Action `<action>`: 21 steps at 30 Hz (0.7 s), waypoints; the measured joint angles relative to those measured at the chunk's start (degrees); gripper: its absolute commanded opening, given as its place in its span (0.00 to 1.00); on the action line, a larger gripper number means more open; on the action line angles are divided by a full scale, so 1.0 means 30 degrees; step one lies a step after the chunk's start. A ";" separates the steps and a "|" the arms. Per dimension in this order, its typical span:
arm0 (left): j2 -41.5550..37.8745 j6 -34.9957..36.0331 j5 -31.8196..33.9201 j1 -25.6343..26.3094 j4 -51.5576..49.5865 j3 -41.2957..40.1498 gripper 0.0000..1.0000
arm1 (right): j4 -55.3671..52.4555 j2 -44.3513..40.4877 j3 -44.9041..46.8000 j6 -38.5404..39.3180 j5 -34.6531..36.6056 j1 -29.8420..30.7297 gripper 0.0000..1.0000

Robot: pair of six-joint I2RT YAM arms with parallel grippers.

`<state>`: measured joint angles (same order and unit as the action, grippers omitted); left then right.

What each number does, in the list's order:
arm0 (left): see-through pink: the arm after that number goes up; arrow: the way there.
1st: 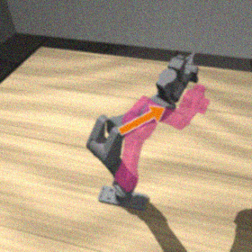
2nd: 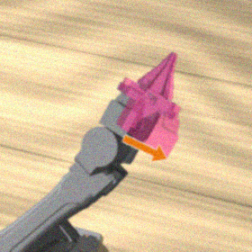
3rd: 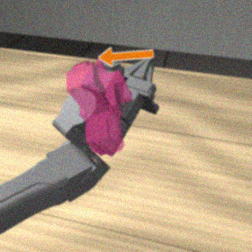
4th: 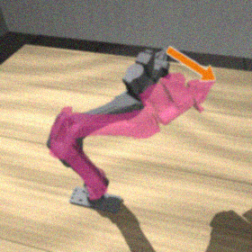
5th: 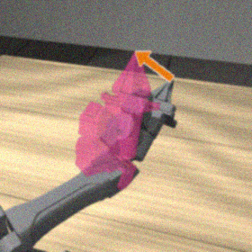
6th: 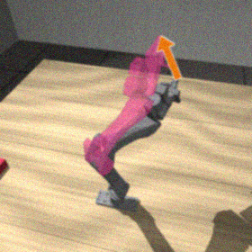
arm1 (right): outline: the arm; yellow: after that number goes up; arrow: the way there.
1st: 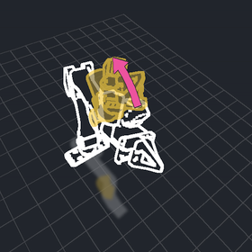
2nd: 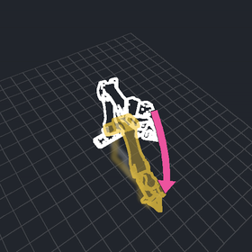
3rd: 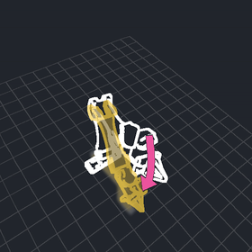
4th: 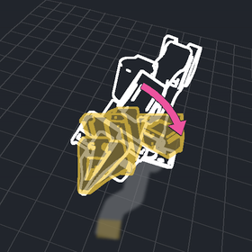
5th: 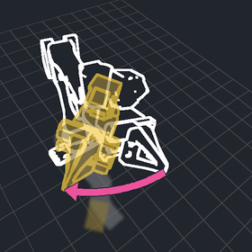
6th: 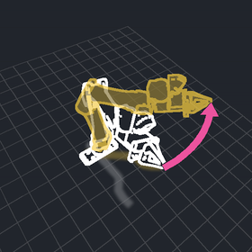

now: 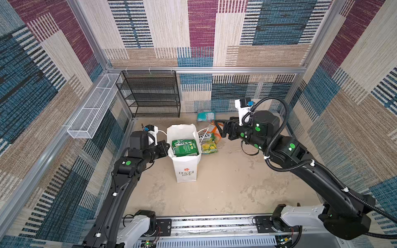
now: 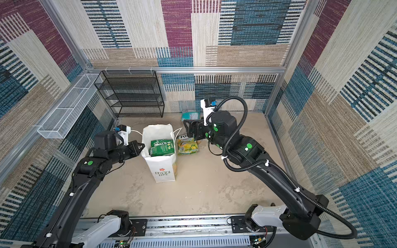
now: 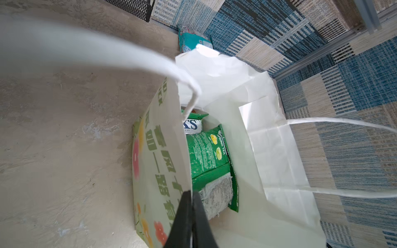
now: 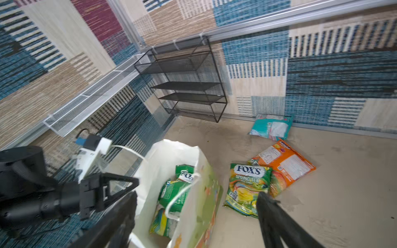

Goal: Place the snacks into the paper bag
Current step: Pick up the snack from the top-center of the table.

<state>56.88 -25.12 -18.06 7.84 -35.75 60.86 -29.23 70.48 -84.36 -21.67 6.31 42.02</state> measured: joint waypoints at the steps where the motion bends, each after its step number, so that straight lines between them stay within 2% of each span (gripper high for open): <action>1: 0.0000 0.0007 0.0044 0.0000 0.0000 0.0000 0.00 | 0.0342 -0.0313 0.0998 -0.0211 -0.0415 -0.0823 0.92; 6: 0.0073 0.0015 0.0044 0.0000 0.0000 0.0036 0.00 | 0.2047 -0.0342 0.5064 -0.0896 -0.2754 -0.3898 1.00; 10: 0.0007 0.0015 0.0109 0.0000 -0.0036 0.0066 0.00 | 0.3876 0.1064 0.7584 -0.1348 -0.4743 -0.5384 1.00; 15: -0.0036 0.0015 0.0401 0.0000 -0.0087 0.0066 0.00 | 0.6317 0.4051 0.9384 -0.1778 -0.6849 -0.6433 1.00; 21: -0.0036 0.0015 0.0393 0.0000 -0.0102 0.0066 0.00 | 0.8597 0.7329 0.9704 -0.1916 -0.8480 -0.6506 0.97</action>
<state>56.77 -25.08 -16.88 7.84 -36.05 61.06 -3.44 92.47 -55.24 -27.42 -19.14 22.50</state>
